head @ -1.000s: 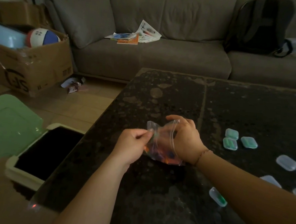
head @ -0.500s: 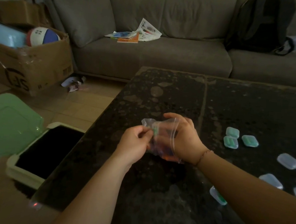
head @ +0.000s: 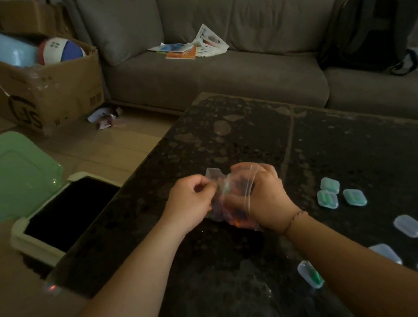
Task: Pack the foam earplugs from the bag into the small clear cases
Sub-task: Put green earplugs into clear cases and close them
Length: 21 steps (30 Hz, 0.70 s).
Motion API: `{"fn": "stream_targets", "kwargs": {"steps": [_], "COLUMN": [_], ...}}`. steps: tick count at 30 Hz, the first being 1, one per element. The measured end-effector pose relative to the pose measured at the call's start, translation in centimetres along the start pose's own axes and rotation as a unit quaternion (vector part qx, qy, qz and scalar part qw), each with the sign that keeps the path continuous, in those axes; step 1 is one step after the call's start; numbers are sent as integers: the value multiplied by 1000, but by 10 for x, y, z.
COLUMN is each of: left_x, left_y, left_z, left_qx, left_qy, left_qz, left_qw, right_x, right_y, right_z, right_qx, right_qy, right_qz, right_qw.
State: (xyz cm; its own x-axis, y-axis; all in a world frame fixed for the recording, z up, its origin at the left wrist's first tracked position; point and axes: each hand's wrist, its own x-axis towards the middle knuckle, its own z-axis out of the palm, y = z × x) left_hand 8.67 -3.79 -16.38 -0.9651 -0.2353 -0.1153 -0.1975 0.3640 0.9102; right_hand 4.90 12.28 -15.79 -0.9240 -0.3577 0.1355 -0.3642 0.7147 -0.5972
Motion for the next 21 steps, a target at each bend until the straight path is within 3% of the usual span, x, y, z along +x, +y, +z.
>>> {"fn": "stream_targets", "kwargs": {"steps": [6, 10, 13, 15, 17, 19, 21], "left_x": [1, 3, 7, 0, -23, -55, -84], "left_y": [2, 0, -6, -4, 8, 27, 40], "left_z": [-7, -12, -11, -8, 0, 15, 36], "left_qx": [-46, -5, 54, 149, 180, 177, 214], "left_qy": [57, 121, 126, 175, 200, 60, -139], "left_qz": [-4, -8, -24, 19, 161, 262, 235], "left_qw": [997, 993, 990, 973, 950, 947, 938], "right_x": [-10, -22, -42, -65, -95, -124, -146], "right_y": [3, 10, 12, 14, 16, 20, 25], "right_z": [-13, -33, -54, -70, -86, -97, -101], "right_qx": [-51, -109, -122, -97, -14, 30, 23], "right_qy": [-10, -35, -15, 28, 64, 78, 62], "right_qz": [1, -24, -9, -1, 34, 78, 129], "right_qw": [999, 993, 992, 995, 997, 993, 989]}}
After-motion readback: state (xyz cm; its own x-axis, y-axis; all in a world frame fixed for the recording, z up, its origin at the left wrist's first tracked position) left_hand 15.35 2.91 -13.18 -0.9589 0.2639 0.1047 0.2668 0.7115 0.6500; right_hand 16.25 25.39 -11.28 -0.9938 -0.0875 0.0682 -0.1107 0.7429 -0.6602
